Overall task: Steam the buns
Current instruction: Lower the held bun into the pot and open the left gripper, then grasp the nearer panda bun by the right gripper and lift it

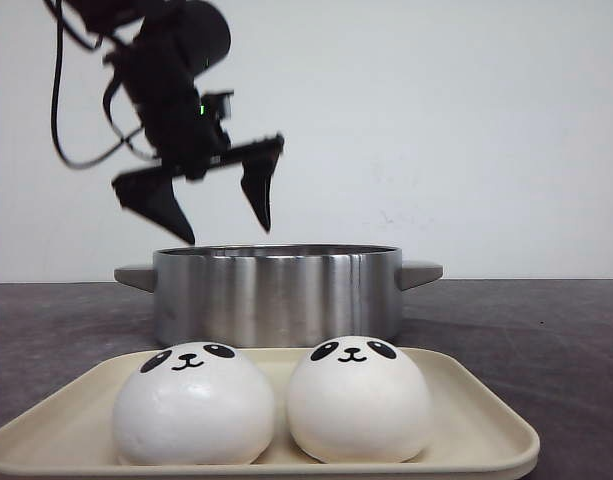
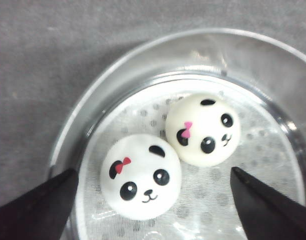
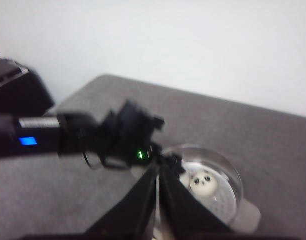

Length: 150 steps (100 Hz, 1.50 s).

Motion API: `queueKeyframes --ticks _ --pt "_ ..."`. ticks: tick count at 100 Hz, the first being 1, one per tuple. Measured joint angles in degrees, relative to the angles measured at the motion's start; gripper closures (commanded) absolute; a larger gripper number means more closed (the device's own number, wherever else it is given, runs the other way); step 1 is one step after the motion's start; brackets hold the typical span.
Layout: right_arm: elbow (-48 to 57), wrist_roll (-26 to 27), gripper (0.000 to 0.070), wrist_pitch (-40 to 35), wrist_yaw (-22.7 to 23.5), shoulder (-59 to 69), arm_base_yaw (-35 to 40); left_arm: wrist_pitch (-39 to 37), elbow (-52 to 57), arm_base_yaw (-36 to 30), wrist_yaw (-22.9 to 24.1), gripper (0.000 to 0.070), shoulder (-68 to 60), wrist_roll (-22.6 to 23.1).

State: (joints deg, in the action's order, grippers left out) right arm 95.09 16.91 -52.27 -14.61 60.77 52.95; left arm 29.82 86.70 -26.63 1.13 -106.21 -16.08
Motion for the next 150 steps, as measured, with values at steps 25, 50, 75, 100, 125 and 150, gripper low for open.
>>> queueKeyframes --ticks 25,50,75,100,125,150 --pt "-2.99 0.04 0.0698 -9.6 -2.14 2.78 -0.02 6.75 2.82 -1.95 -1.27 0.0109 9.64 0.11" --pt "-14.27 4.9 0.0698 -4.39 -0.57 5.88 0.0 4.48 2.95 -6.95 -1.44 0.011 27.54 0.61" --pt "-25.97 11.76 0.0209 0.0 9.92 14.14 0.35 7.89 2.95 -8.92 -1.46 0.011 39.43 1.22" --pt "-27.76 13.62 0.0188 1.88 13.7 26.4 1.81 10.51 2.95 -8.92 -1.44 0.011 48.02 1.64" --pt "-27.76 14.03 0.0304 2.78 15.89 34.12 1.77 12.57 2.95 -8.92 -1.07 0.011 50.8 3.61" --pt "-27.76 14.05 0.0304 2.84 16.63 36.79 1.7 15.02 2.95 -8.92 -1.07 0.011 50.77 4.15"
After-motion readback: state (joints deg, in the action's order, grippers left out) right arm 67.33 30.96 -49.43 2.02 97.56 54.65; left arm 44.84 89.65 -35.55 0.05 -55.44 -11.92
